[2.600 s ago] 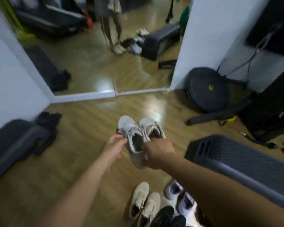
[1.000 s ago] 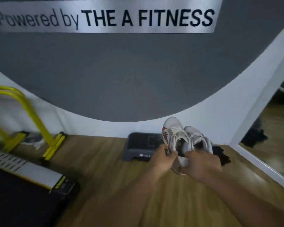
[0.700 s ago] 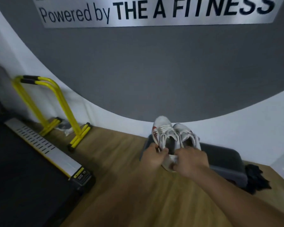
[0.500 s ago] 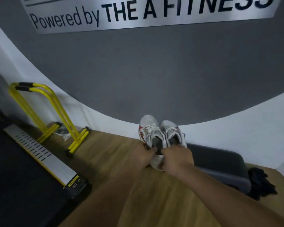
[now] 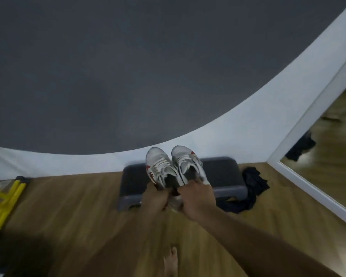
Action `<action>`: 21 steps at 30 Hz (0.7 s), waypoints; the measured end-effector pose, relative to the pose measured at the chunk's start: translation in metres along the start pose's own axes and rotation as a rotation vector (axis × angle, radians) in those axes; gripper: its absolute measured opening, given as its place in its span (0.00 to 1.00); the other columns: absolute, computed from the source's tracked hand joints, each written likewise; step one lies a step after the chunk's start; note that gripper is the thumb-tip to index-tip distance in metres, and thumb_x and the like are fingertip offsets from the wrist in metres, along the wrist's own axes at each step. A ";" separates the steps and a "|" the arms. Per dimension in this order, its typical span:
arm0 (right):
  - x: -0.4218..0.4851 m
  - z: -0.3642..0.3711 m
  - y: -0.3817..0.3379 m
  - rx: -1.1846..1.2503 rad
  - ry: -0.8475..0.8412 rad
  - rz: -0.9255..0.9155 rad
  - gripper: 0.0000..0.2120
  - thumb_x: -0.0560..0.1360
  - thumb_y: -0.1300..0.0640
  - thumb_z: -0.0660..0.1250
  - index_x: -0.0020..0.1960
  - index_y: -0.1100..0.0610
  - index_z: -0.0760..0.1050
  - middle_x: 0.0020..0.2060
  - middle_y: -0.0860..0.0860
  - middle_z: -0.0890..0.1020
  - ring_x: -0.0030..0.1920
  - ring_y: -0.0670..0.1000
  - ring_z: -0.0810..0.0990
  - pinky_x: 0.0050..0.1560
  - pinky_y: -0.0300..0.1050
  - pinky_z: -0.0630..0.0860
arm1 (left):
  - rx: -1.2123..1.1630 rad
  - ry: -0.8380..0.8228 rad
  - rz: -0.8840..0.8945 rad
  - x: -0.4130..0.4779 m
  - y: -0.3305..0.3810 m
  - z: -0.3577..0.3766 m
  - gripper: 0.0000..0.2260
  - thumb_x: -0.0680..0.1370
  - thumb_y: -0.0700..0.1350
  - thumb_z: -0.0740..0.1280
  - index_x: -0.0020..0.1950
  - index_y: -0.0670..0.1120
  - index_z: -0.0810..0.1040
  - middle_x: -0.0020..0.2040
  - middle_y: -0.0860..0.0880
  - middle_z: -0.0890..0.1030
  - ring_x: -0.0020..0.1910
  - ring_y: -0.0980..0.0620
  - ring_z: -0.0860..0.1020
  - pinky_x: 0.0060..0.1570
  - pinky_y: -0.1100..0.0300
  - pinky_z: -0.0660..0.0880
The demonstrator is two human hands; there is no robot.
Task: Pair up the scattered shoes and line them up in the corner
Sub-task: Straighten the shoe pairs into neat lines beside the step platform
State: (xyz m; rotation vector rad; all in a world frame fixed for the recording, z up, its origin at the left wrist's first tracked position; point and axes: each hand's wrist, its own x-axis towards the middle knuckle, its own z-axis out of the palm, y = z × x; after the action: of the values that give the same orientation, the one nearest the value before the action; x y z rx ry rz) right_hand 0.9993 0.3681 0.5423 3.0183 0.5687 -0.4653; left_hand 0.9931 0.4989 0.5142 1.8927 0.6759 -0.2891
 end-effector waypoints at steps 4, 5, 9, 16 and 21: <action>0.037 0.003 0.066 -0.007 -0.024 0.119 0.11 0.76 0.54 0.66 0.58 0.50 0.76 0.57 0.54 0.76 0.60 0.56 0.74 0.46 0.49 0.71 | 0.054 -0.138 -0.077 0.055 0.035 0.066 0.10 0.75 0.52 0.69 0.45 0.45 0.79 0.35 0.46 0.82 0.26 0.52 0.80 0.24 0.63 0.75; 0.045 0.003 0.083 -0.005 -0.017 0.151 0.10 0.77 0.54 0.66 0.58 0.51 0.76 0.56 0.54 0.77 0.59 0.55 0.74 0.45 0.48 0.72 | 0.057 -0.178 -0.096 0.065 0.045 0.081 0.10 0.76 0.52 0.69 0.46 0.45 0.79 0.35 0.46 0.82 0.25 0.52 0.79 0.25 0.62 0.76; 0.067 0.012 0.143 0.051 -0.005 0.242 0.10 0.77 0.52 0.67 0.58 0.51 0.76 0.55 0.51 0.76 0.58 0.53 0.73 0.42 0.45 0.69 | 0.080 -0.325 -0.117 0.096 0.083 0.136 0.08 0.78 0.52 0.68 0.47 0.48 0.77 0.41 0.45 0.83 0.35 0.47 0.82 0.40 0.52 0.83; 0.099 0.032 0.246 0.217 -0.017 0.321 0.09 0.76 0.52 0.66 0.56 0.50 0.75 0.52 0.49 0.76 0.54 0.52 0.71 0.40 0.44 0.69 | 0.143 -0.407 -0.223 0.140 0.126 0.233 0.08 0.76 0.51 0.70 0.50 0.49 0.76 0.44 0.45 0.83 0.41 0.47 0.83 0.45 0.51 0.82; 0.128 0.072 0.323 0.299 -0.042 0.319 0.11 0.77 0.50 0.64 0.59 0.51 0.75 0.55 0.51 0.76 0.55 0.53 0.69 0.42 0.45 0.68 | 0.185 -0.352 -0.342 0.183 0.139 0.324 0.11 0.77 0.43 0.69 0.57 0.40 0.78 0.45 0.40 0.82 0.42 0.44 0.82 0.41 0.52 0.83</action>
State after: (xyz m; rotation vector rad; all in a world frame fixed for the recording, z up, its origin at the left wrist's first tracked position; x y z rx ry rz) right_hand 1.2092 0.1053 0.4288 3.2784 0.0075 -0.6409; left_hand 1.2561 0.2257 0.3968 1.8269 0.7467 -0.9074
